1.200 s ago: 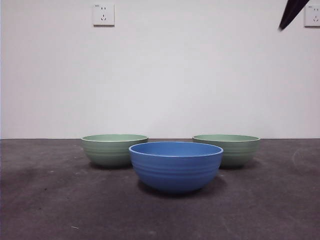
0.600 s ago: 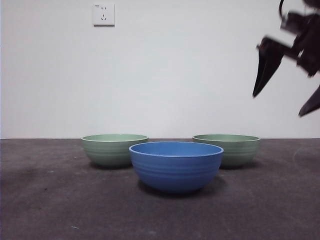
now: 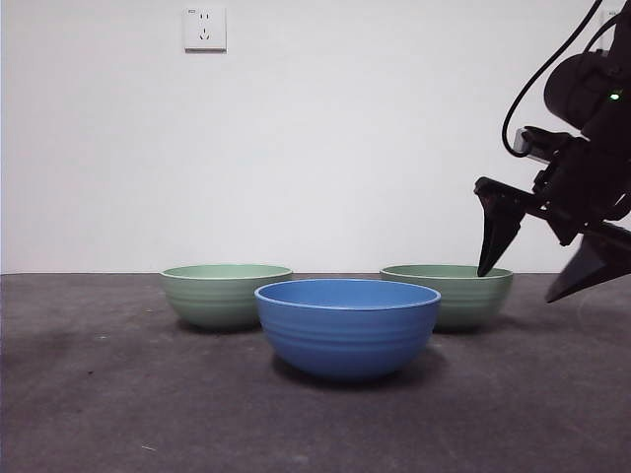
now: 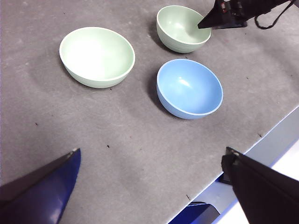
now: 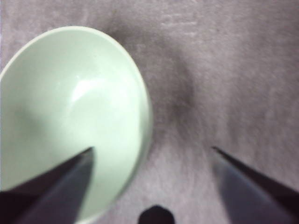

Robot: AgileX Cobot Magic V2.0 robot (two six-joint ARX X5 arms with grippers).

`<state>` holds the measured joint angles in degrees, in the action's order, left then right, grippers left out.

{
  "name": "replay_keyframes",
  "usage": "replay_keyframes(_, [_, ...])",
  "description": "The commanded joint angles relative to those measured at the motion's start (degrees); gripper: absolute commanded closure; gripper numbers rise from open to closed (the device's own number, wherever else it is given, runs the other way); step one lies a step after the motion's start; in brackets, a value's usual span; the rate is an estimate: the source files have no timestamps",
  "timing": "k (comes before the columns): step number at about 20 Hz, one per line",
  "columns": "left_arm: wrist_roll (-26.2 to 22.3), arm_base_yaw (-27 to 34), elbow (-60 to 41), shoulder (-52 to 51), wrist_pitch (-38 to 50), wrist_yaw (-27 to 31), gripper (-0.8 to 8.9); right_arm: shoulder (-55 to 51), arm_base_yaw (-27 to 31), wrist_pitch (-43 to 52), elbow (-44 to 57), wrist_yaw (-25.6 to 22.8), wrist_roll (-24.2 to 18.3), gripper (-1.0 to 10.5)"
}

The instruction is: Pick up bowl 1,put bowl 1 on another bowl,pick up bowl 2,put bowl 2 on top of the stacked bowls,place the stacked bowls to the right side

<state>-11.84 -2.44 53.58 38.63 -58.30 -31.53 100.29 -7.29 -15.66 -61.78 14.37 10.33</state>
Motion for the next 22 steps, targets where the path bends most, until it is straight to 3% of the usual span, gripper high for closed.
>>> replay_keyframes(1, [0.09, -0.22, 0.13, -0.04, 0.33, -0.07, 1.90, 1.14, -0.85, 1.14, -0.31, -0.20, 0.37, 6.9])
replay_keyframes(3, [0.09, -0.22, 0.13, -0.04, 0.33, -0.07, 1.90, 1.36, -1.51, 1.99, -0.31, -0.26, 0.35, 8.0])
replay_keyframes(9, [0.09, -0.22, 0.13, -0.04, 0.28, -0.11, 1.90, 1.36, -2.16, 2.40, -0.31, -1.31, 0.39, 9.6])
replay_keyframes(16, [0.09, -1.20, 0.13, -0.04, 0.15, -0.15, 1.90, -1.70, -2.38, 2.32, -0.66, -0.87, 0.79, 9.6])
replay_keyframes(22, [0.07, -1.73, 0.13, -0.04, 0.46, -0.13, 1.90, -13.31, -7.58, -6.14, -0.68, -0.81, -1.46, 9.6])
